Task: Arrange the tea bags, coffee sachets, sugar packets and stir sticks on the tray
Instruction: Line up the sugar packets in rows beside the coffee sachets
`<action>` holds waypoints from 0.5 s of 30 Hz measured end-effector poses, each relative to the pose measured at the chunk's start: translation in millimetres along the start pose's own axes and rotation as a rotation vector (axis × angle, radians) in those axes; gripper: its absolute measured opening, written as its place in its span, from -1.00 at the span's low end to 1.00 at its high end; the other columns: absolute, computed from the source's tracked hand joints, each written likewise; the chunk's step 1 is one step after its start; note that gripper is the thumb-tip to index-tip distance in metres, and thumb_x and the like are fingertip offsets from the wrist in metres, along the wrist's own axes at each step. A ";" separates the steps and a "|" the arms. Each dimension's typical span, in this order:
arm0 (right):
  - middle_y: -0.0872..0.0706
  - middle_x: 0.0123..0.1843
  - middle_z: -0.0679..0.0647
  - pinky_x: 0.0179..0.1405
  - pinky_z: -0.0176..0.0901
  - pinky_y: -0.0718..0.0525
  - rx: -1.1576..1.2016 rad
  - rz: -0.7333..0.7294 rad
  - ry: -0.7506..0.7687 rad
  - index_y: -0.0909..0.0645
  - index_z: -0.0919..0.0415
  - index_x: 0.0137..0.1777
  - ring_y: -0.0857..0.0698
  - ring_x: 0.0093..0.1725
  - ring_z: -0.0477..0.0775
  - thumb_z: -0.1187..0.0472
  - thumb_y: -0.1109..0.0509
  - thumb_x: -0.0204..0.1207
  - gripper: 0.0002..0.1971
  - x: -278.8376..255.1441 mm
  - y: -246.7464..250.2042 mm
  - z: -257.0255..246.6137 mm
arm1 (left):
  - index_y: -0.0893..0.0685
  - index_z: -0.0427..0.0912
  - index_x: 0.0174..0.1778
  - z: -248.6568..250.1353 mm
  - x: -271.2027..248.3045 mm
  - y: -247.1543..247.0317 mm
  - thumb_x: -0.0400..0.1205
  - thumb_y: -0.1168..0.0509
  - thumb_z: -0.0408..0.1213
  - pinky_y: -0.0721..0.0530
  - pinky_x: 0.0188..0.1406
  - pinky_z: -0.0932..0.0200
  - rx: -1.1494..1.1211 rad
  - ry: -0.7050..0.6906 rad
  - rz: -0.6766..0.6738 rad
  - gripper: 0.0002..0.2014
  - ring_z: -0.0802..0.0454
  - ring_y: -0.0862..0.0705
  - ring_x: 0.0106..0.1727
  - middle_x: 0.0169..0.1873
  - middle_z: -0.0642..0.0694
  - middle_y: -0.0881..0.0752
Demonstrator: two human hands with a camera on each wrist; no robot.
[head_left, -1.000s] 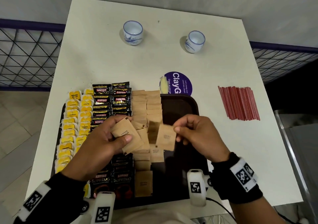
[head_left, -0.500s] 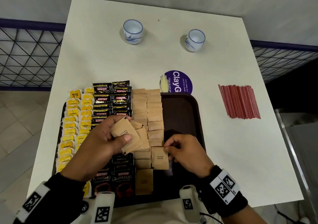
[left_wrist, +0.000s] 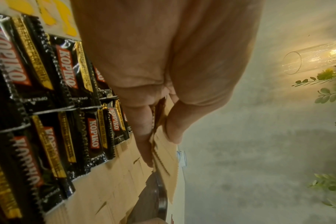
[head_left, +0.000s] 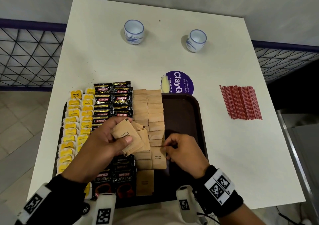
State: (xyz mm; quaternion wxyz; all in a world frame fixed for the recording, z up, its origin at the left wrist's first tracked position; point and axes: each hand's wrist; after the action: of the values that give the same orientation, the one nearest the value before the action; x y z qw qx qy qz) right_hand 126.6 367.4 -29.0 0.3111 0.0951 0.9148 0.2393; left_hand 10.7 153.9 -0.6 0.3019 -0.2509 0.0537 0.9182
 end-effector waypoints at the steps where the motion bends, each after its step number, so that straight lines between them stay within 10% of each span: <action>1: -0.80 -0.27 -0.03 -0.16 -0.01 -0.82 -0.005 0.003 0.000 -0.73 -0.02 -0.21 -0.79 -0.32 -0.07 0.28 -0.50 0.50 -0.84 0.5 -0.3 -0.2 | -0.70 0.13 0.30 0.0 0.2 -0.4 0.65 -0.38 -0.52 -0.73 -0.31 0.29 0.001 -0.002 -0.003 -0.56 0.04 -0.84 0.01 0.08 -0.07 -0.84; 15: -0.80 -0.29 -0.04 -0.18 0.02 -0.81 -0.026 0.039 0.002 -0.73 0.00 -0.20 -0.78 -0.34 -0.09 0.22 -0.50 0.49 -0.91 -0.9 -1.4 -7.4 | -0.70 0.14 0.30 -0.2 0.7 -0.3 0.64 -0.39 -0.50 -0.74 -0.29 0.28 -0.004 -0.016 -0.019 -0.56 0.06 -0.83 0.04 0.09 -0.05 -0.83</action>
State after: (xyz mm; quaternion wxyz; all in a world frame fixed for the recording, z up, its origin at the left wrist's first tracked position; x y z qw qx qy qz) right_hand 122.8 363.1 -24.1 0.3068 0.1090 0.9099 0.2572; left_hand 10.5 154.5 -1.1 0.3105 -0.2447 0.0470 0.9174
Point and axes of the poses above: each hand's wrist, its own x-axis towards the middle knuckle, its own y-axis out of the back of the hand, z = x × y
